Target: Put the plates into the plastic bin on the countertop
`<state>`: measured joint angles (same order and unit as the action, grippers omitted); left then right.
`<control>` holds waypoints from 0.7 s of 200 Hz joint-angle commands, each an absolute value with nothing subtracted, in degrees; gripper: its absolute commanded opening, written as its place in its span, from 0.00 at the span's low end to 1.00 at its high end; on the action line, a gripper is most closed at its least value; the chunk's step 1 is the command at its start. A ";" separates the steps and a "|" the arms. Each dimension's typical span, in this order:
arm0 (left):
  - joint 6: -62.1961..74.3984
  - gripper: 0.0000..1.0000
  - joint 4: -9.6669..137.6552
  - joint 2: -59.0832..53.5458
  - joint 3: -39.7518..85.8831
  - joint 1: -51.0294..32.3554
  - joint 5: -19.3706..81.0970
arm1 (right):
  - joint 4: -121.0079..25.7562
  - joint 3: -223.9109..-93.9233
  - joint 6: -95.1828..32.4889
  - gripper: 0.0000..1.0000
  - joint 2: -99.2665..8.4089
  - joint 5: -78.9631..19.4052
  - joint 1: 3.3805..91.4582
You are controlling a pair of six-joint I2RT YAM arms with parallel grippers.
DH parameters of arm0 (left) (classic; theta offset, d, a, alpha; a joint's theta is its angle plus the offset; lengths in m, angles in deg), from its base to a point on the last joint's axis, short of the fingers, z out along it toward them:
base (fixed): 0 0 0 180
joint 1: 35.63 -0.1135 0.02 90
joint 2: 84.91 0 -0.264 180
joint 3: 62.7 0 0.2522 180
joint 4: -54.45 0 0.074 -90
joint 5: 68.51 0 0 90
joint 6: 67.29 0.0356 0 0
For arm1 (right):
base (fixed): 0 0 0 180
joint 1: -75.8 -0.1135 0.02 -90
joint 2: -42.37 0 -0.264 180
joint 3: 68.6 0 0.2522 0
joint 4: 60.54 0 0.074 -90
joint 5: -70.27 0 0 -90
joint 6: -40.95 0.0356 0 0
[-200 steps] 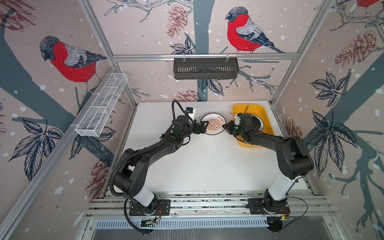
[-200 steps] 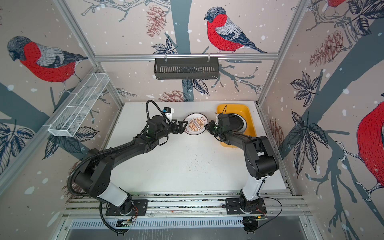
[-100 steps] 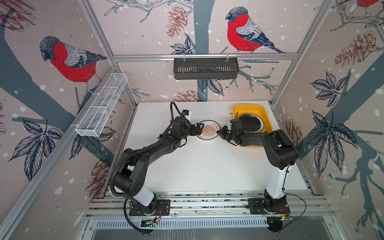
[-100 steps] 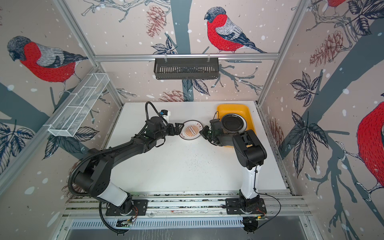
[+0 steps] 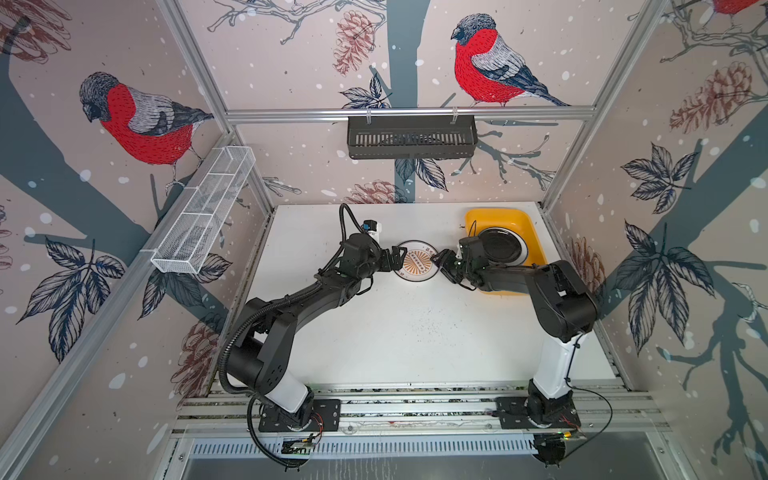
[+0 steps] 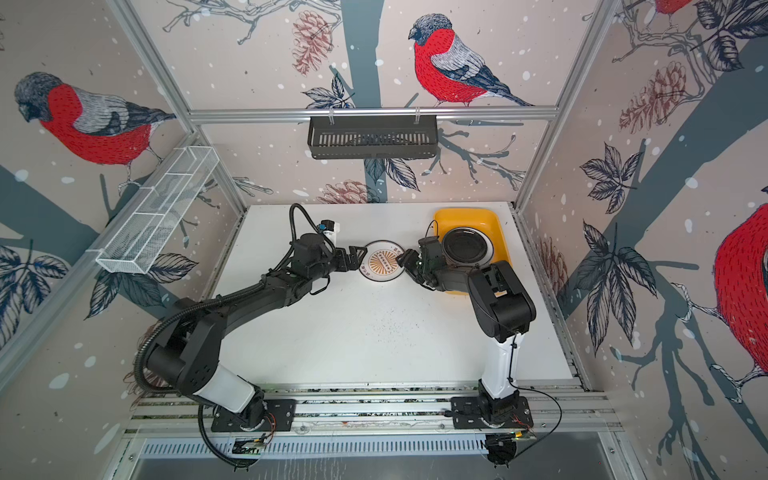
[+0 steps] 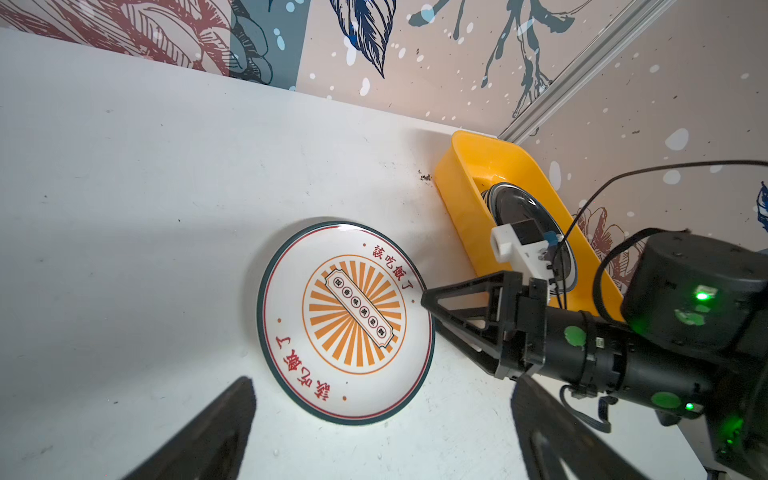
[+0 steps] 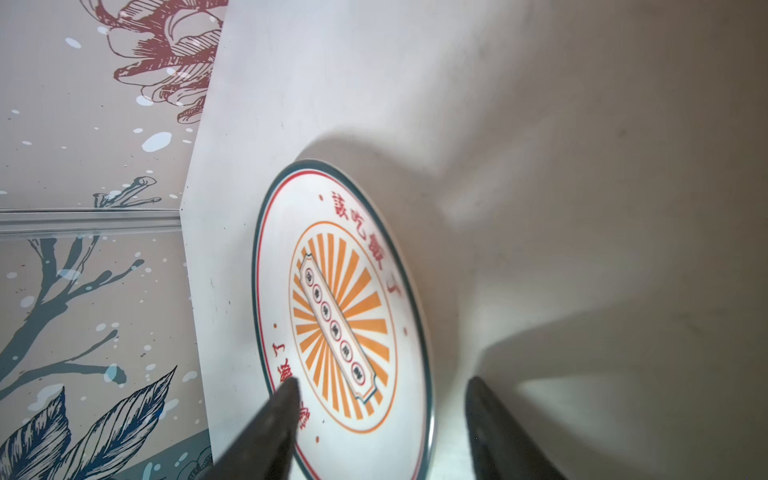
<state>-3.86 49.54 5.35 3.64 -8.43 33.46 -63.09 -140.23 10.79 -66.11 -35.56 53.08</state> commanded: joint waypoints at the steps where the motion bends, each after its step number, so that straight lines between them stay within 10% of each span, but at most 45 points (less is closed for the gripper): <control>1: -3.49 0.96 48.56 5.17 3.93 -8.48 33.71 | -56.40 -141.22 6.06 0.71 -61.15 -31.71 52.70; 72: -3.59 0.96 47.59 9.70 7.79 -8.36 39.18 | -44.06 -134.83 -1.36 0.73 -40.35 -22.56 67.87; 140: -0.98 0.96 48.44 12.45 11.70 -5.35 41.18 | -45.91 -130.96 -4.99 0.69 -42.78 -29.73 83.59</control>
<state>-2.31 49.32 11.97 10.77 -5.98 40.15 -45.15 -131.01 -2.79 -41.11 -26.91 82.11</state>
